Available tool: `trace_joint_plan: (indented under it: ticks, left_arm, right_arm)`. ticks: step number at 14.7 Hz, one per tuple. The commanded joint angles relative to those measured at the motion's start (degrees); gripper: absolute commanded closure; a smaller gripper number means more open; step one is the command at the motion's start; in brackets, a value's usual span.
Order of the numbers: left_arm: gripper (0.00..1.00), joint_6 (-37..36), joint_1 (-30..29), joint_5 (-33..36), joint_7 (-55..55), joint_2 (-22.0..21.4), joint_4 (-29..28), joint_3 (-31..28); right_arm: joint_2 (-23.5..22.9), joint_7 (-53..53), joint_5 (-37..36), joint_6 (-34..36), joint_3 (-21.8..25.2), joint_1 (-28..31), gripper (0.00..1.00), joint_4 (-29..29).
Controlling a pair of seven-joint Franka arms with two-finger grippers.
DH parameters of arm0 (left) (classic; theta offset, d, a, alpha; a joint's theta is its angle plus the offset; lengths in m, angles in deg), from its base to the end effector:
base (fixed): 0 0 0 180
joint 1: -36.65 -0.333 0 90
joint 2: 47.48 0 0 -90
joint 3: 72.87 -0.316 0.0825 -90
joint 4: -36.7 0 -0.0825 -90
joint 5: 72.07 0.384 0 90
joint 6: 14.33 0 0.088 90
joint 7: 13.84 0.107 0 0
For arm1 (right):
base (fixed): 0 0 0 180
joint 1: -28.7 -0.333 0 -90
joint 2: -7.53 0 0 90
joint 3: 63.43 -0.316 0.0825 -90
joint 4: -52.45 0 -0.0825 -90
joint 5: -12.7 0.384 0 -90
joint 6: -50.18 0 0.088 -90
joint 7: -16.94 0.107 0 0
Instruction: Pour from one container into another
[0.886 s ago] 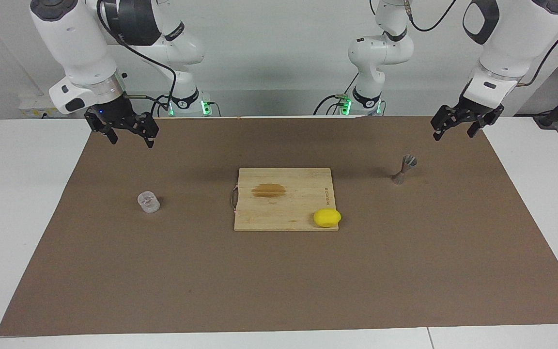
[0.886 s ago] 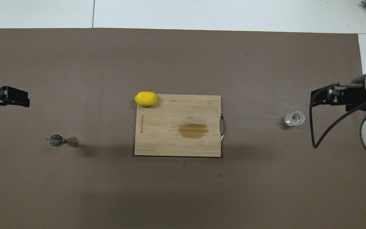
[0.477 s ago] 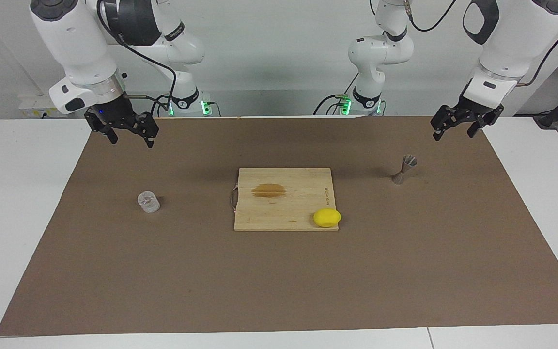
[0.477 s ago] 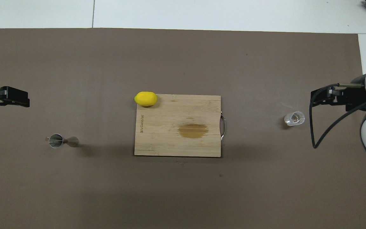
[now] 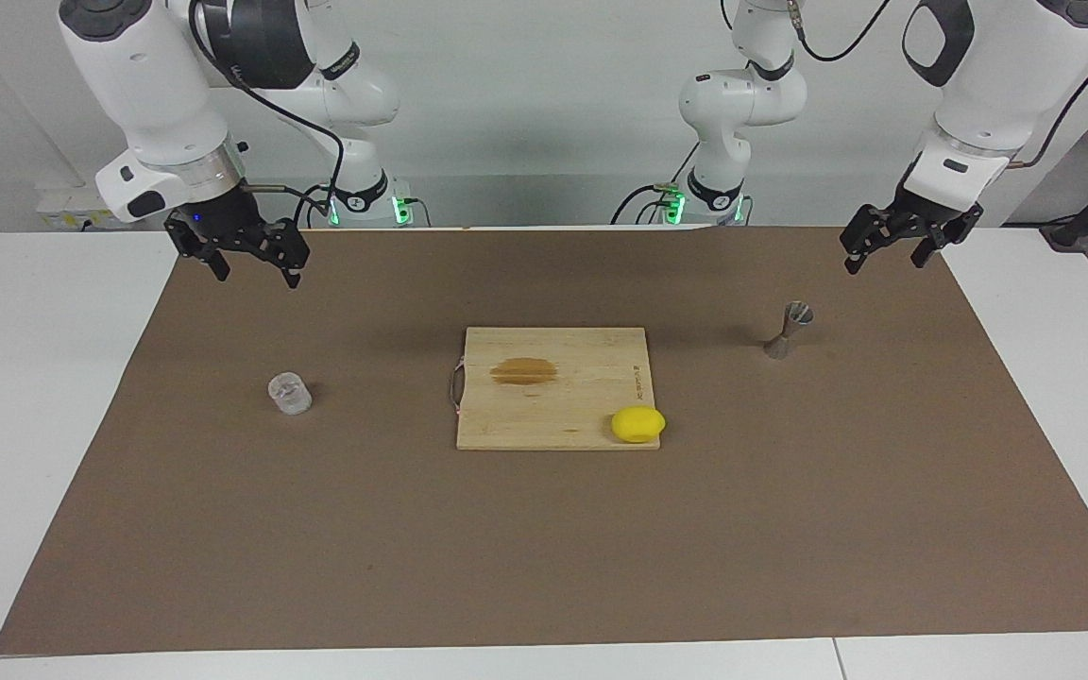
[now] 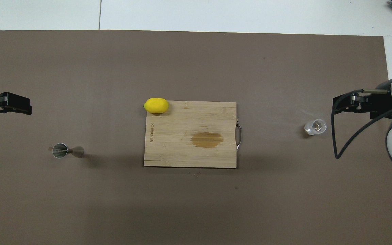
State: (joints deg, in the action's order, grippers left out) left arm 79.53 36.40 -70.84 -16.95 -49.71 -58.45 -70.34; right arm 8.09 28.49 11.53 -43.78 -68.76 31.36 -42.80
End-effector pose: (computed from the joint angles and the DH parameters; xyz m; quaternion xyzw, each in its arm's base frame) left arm 0.5472 -0.0201 0.6093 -0.9999 -0.0066 -0.0087 0.0112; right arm 0.5550 0.0241 0.5925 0.9970 -0.0766 -0.0050 0.0113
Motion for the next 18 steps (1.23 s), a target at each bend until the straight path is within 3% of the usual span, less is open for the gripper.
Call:
trace_joint_plan:
  ticks: [1, 18]
  left_arm:
    - [0.0, 0.7, 0.3, -0.4, 0.2, -1.5, -1.4, -0.4]
    - [0.0, 0.5, 0.8, -0.4, 0.2, -1.5, -1.7, -0.4]
  right_arm:
    - [0.5, -1.6, 1.6, 0.8, -0.2, 0.9, 0.0, 0.0]
    - [0.5, -1.6, 1.6, 0.8, -0.2, 0.8, 0.0, 0.0]
